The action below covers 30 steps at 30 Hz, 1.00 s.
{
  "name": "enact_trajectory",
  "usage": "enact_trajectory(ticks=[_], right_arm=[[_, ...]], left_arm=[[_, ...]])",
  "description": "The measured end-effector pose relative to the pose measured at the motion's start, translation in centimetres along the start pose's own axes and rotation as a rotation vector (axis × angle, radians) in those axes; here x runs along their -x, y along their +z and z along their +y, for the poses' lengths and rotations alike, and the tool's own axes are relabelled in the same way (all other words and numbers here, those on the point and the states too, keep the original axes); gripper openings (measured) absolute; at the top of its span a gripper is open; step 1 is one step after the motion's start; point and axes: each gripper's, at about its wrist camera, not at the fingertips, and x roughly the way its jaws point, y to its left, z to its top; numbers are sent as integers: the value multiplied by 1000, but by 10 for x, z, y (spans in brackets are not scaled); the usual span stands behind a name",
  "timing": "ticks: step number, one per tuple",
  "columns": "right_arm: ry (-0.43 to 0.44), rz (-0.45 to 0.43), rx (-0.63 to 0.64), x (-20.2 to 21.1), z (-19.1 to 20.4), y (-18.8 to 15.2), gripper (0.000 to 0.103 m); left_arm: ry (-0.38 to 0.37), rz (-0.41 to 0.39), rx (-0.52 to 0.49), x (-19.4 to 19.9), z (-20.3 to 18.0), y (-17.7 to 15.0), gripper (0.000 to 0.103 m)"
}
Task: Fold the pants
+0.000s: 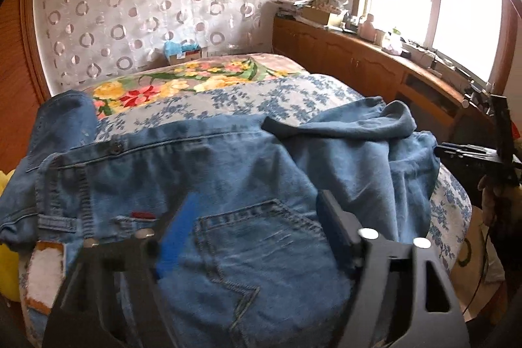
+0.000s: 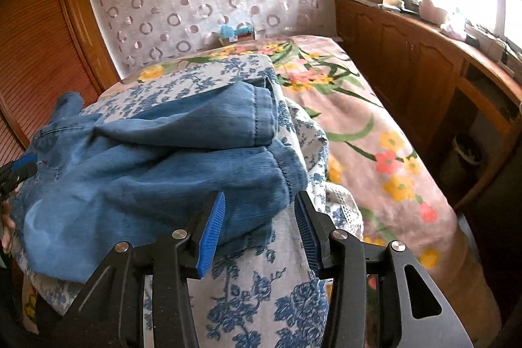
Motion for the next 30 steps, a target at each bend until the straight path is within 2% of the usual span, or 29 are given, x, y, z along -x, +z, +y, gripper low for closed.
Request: enact_trajectory(ticks=[10,14,15,16,19,22,30], right_arm=[[22,21,-48,-14,-10,6,47],[33,24,-47,-17,-8,7,47],[31,21,-44,-16,-6,7,35],[37,18,-37,-15,-4,7,18],[30,5,2,-11,3,6,5],[5,-20,55,-2,13,7,3],[82,-150,147,48,53,23,3]], left_arm=[[-23,17,-1,-5,-4,3,79],[0,16,9,-3,-3,2,79],[4,15,13,-2,-2,2,79],[8,16,16,-1,0,2,79],[26,13,14,4,1,1,79],[34,0,12,12,2,-1,79],[39,-36,41,37,20,-10,79]])
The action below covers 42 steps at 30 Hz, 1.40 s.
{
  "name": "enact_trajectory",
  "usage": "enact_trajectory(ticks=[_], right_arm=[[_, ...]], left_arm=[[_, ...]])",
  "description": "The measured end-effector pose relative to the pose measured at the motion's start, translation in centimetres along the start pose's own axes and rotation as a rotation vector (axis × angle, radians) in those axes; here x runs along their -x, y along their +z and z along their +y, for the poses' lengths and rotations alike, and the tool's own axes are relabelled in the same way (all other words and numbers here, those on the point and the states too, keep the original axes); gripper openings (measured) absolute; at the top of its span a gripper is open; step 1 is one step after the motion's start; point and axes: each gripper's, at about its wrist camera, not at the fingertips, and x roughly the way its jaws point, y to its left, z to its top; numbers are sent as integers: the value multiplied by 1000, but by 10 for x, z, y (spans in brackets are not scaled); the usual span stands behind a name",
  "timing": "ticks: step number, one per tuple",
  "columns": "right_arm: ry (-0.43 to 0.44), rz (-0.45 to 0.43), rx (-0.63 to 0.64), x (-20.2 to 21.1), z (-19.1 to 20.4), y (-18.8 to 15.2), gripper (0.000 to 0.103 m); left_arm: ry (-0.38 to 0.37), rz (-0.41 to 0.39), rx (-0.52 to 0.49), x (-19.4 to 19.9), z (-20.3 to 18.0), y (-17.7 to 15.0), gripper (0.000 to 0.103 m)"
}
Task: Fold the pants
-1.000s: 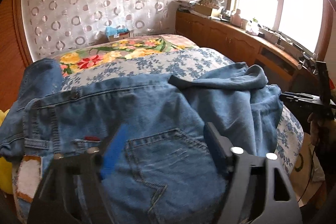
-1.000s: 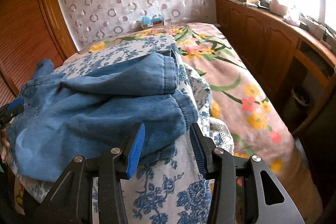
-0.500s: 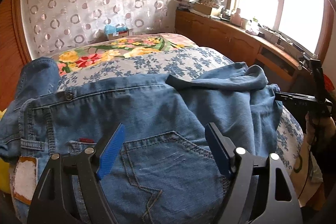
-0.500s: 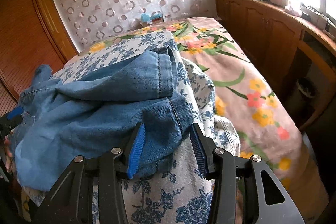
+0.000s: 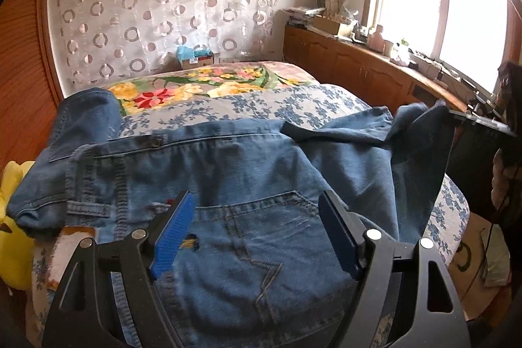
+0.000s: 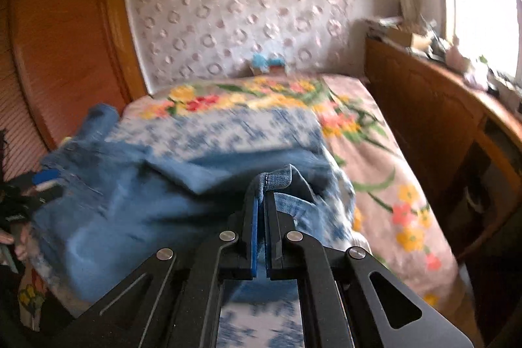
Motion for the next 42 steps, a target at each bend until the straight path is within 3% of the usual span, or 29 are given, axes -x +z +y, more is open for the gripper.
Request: enact_trajectory(ticks=[7,14,20,25,30,35,42], right_arm=[[103,-77,123,25,60,25,3],[264,-122,207,40,115,43,3],[403,-71,267,32,149,45,3],[399,-41,283,19,148,46,31],[346,-3,265,-8,145,61,34],[302,59,279,-38,168,69,35],[320,149,303,-71,191,73,35]], left_arm=[[26,-49,44,27,27,-8,79],[66,-89,85,52,52,-18,79],[89,-102,118,61,68,-24,79],[86,-91,126,54,73,-29,79],[56,-68,121,42,69,-30,79],[22,-42,116,28,57,-31,79],[-39,7,105,8,36,-37,79]])
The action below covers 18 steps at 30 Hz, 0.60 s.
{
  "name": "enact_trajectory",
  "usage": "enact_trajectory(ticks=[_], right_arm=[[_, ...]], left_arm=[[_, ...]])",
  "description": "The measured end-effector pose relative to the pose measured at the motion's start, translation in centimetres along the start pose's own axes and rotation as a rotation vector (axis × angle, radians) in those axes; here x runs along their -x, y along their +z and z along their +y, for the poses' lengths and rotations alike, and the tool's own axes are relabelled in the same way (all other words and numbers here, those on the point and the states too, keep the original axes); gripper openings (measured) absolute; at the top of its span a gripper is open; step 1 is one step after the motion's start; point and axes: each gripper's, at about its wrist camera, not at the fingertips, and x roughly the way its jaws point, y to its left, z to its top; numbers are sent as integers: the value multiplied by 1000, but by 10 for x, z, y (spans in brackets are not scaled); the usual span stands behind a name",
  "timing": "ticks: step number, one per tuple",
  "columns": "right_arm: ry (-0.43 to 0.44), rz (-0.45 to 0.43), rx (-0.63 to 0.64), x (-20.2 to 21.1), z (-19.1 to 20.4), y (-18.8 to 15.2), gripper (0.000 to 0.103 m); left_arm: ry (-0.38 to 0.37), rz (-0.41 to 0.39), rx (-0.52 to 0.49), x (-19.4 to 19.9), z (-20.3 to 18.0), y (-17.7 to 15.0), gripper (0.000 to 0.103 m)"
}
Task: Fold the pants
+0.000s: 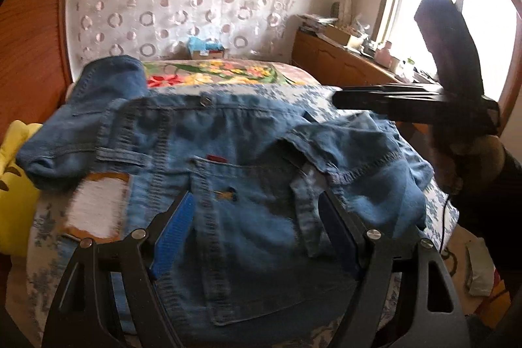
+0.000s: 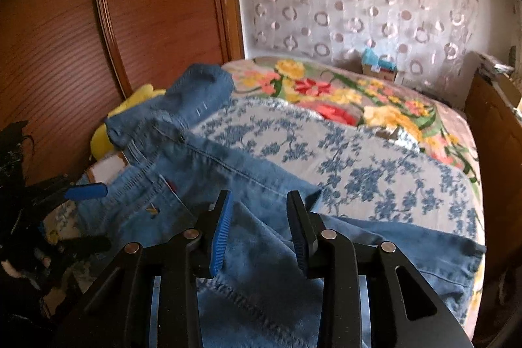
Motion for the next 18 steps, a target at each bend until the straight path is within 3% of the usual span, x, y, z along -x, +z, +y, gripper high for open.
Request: enact_trajectory(ticks=[17,18], right_arm=[[42,152,-7,-45,8,5,35],[50,148,-10,-45,8,6,16]], left_arm=[[-82,65,-21,-19,-30,-12,79],[-87,70,-21,-20,-32,-13,79]])
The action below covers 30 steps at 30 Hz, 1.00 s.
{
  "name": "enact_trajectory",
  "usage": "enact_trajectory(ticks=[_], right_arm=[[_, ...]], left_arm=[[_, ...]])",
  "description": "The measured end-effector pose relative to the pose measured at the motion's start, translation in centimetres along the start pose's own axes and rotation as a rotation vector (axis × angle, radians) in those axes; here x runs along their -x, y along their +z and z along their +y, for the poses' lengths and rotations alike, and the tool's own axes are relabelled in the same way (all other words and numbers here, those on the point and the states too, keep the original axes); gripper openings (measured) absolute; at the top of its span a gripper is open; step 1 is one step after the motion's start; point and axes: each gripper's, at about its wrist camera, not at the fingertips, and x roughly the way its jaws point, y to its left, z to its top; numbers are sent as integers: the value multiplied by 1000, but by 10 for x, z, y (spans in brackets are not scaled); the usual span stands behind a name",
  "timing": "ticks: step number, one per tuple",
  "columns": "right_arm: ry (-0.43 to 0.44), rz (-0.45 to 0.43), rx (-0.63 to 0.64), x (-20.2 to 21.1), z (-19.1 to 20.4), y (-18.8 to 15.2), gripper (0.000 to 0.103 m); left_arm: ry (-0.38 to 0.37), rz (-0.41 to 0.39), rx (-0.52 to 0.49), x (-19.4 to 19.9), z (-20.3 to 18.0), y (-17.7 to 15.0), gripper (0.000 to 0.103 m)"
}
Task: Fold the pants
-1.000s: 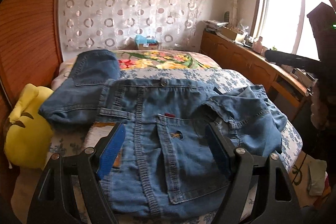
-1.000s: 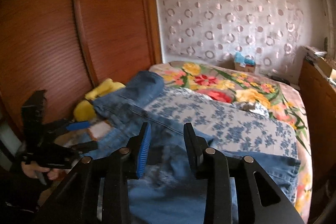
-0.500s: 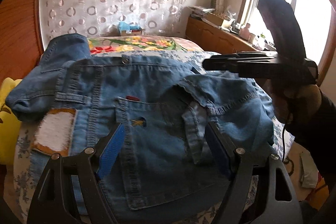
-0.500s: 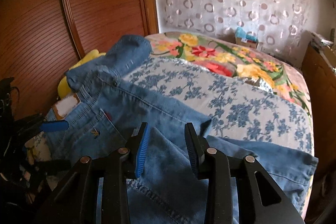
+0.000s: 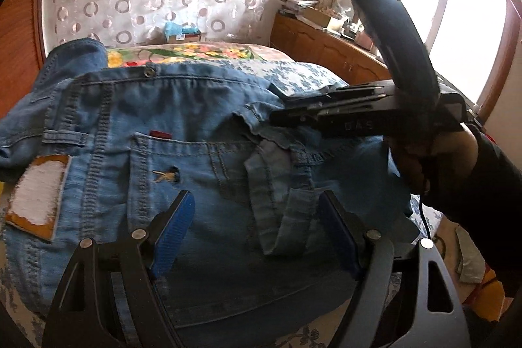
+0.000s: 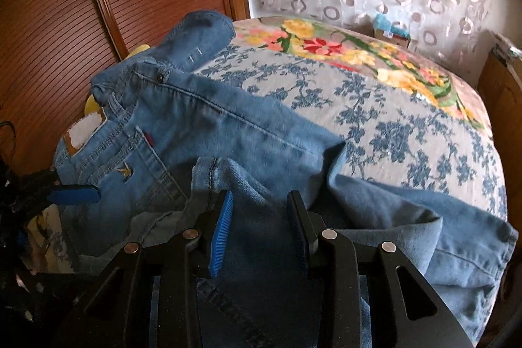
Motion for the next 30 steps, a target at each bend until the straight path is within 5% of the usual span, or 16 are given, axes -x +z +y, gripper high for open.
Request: enact_trajectory(ticks=[1,14,20,30], right_arm=[[9,-11,-1,2,0,1,3],[-36,-295,-3,89,4,6,2],[-39,-322,2,102,7,-10,2],[-11,-389,70,101,19,8,2]], left_arm=[[-5,4,0,-1,-1,-1,79],[-83,49,32,-13,-7,1,77],[-98,38,46,-11,-7,1,23],[-9,-140,45,79,5,6,13]])
